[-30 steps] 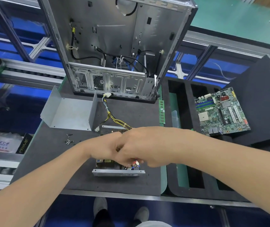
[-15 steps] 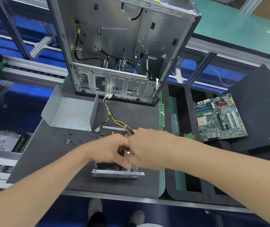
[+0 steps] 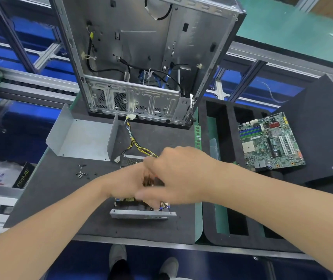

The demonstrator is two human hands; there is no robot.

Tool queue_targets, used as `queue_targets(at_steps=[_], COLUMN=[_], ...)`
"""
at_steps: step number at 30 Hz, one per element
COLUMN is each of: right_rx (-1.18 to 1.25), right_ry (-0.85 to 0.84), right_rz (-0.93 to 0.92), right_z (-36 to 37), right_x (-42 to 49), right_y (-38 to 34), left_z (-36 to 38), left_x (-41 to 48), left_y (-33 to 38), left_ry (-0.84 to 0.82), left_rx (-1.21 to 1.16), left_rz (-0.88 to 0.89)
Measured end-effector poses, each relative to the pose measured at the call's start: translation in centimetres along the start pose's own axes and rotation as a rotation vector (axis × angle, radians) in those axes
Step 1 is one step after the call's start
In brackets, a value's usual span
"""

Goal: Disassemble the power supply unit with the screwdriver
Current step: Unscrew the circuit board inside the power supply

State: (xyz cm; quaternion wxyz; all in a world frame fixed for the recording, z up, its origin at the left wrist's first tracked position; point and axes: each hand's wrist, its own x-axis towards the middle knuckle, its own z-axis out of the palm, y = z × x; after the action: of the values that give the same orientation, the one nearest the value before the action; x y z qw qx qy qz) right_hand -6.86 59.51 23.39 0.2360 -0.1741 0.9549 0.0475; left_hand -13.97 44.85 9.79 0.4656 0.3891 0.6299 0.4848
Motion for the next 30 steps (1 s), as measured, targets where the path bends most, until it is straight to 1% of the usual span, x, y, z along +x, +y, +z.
queue_targets(at_steps=[1,3,5,6,7,8,9,10,12,13,14,15,17,18,19,20,21,23,24,27,28,30], right_rx=[0.019,0.045,0.077,0.088,0.096,0.126,0.159,0.162,0.103,0.059,0.037,0.050,0.125,0.126,0.143,0.167,0.153,0.054,0.052,0.144,0.155,0.139], right_ry=[0.041,0.036,0.006,-0.040,-0.077,-0.089,-0.079,-0.031,0.098,0.137,0.137,0.110,0.048,0.006,-0.020,-0.010,0.043,0.120,0.125,0.055,0.035,0.085], right_rz=[0.046,0.084,-0.027,-0.096,-0.171,-0.206,-0.202,-0.185,-0.055,0.008,0.042,0.022,-0.115,-0.200,-0.237,-0.199,-0.132,0.002,0.011,-0.135,-0.152,-0.071], right_z=[-0.2,-0.2,-0.3,-0.5,-0.6,-0.6,-0.6,-0.2,0.4,0.6,0.7,0.6,0.3,0.1,0.1,0.1,0.3,0.7,0.9,0.8,0.8,0.9], right_x=[-0.1,0.0,0.2,0.2,0.2,0.2,0.1,0.1,0.3,0.4,0.5,0.7,0.5,0.4,0.2,0.1,0.0,0.0,0.1,0.2,0.2,0.2], right_y=[0.0,0.1,0.6,0.9,1.3,1.5,1.3,1.1,0.6,0.4,0.4,0.4,0.9,1.2,1.4,1.4,1.3,0.9,0.8,0.8,0.9,0.9], left_z=[0.2,0.3,0.1,0.0,-0.1,-0.1,-0.1,-0.1,-0.1,-0.1,-0.1,-0.2,-0.1,-0.1,-0.1,0.0,-0.1,-0.1,-0.1,-0.1,-0.1,0.0], left_x=[0.0,0.0,0.0,0.0,0.0,0.0,0.1,0.1,0.4,0.4,0.3,0.3,0.1,0.1,0.1,0.2,0.3,0.5,0.5,0.2,0.2,0.4], left_y=[0.0,-0.3,-0.8,-0.9,-1.0,-1.1,-1.1,-1.1,-1.1,-1.0,-1.0,-1.1,-1.1,-1.2,-1.4,-1.4,-1.5,-1.6,-1.5,-1.7,-1.8,-2.0], left_ry=[-0.007,-0.009,0.027,0.040,0.051,0.055,0.054,0.049,0.058,0.062,0.053,0.046,0.027,0.027,0.034,0.038,0.038,0.030,0.036,0.041,0.037,0.061], left_rx=[-0.022,-0.073,-0.137,-0.149,-0.144,-0.127,-0.119,-0.110,-0.062,-0.050,-0.057,-0.083,-0.128,-0.143,-0.149,-0.138,-0.120,-0.103,-0.108,-0.128,-0.130,-0.134], left_rz=[0.016,0.033,0.051,0.055,0.050,0.038,0.033,0.030,0.021,0.022,0.025,0.029,0.042,0.044,0.055,0.068,0.081,0.062,0.053,0.063,0.075,0.082])
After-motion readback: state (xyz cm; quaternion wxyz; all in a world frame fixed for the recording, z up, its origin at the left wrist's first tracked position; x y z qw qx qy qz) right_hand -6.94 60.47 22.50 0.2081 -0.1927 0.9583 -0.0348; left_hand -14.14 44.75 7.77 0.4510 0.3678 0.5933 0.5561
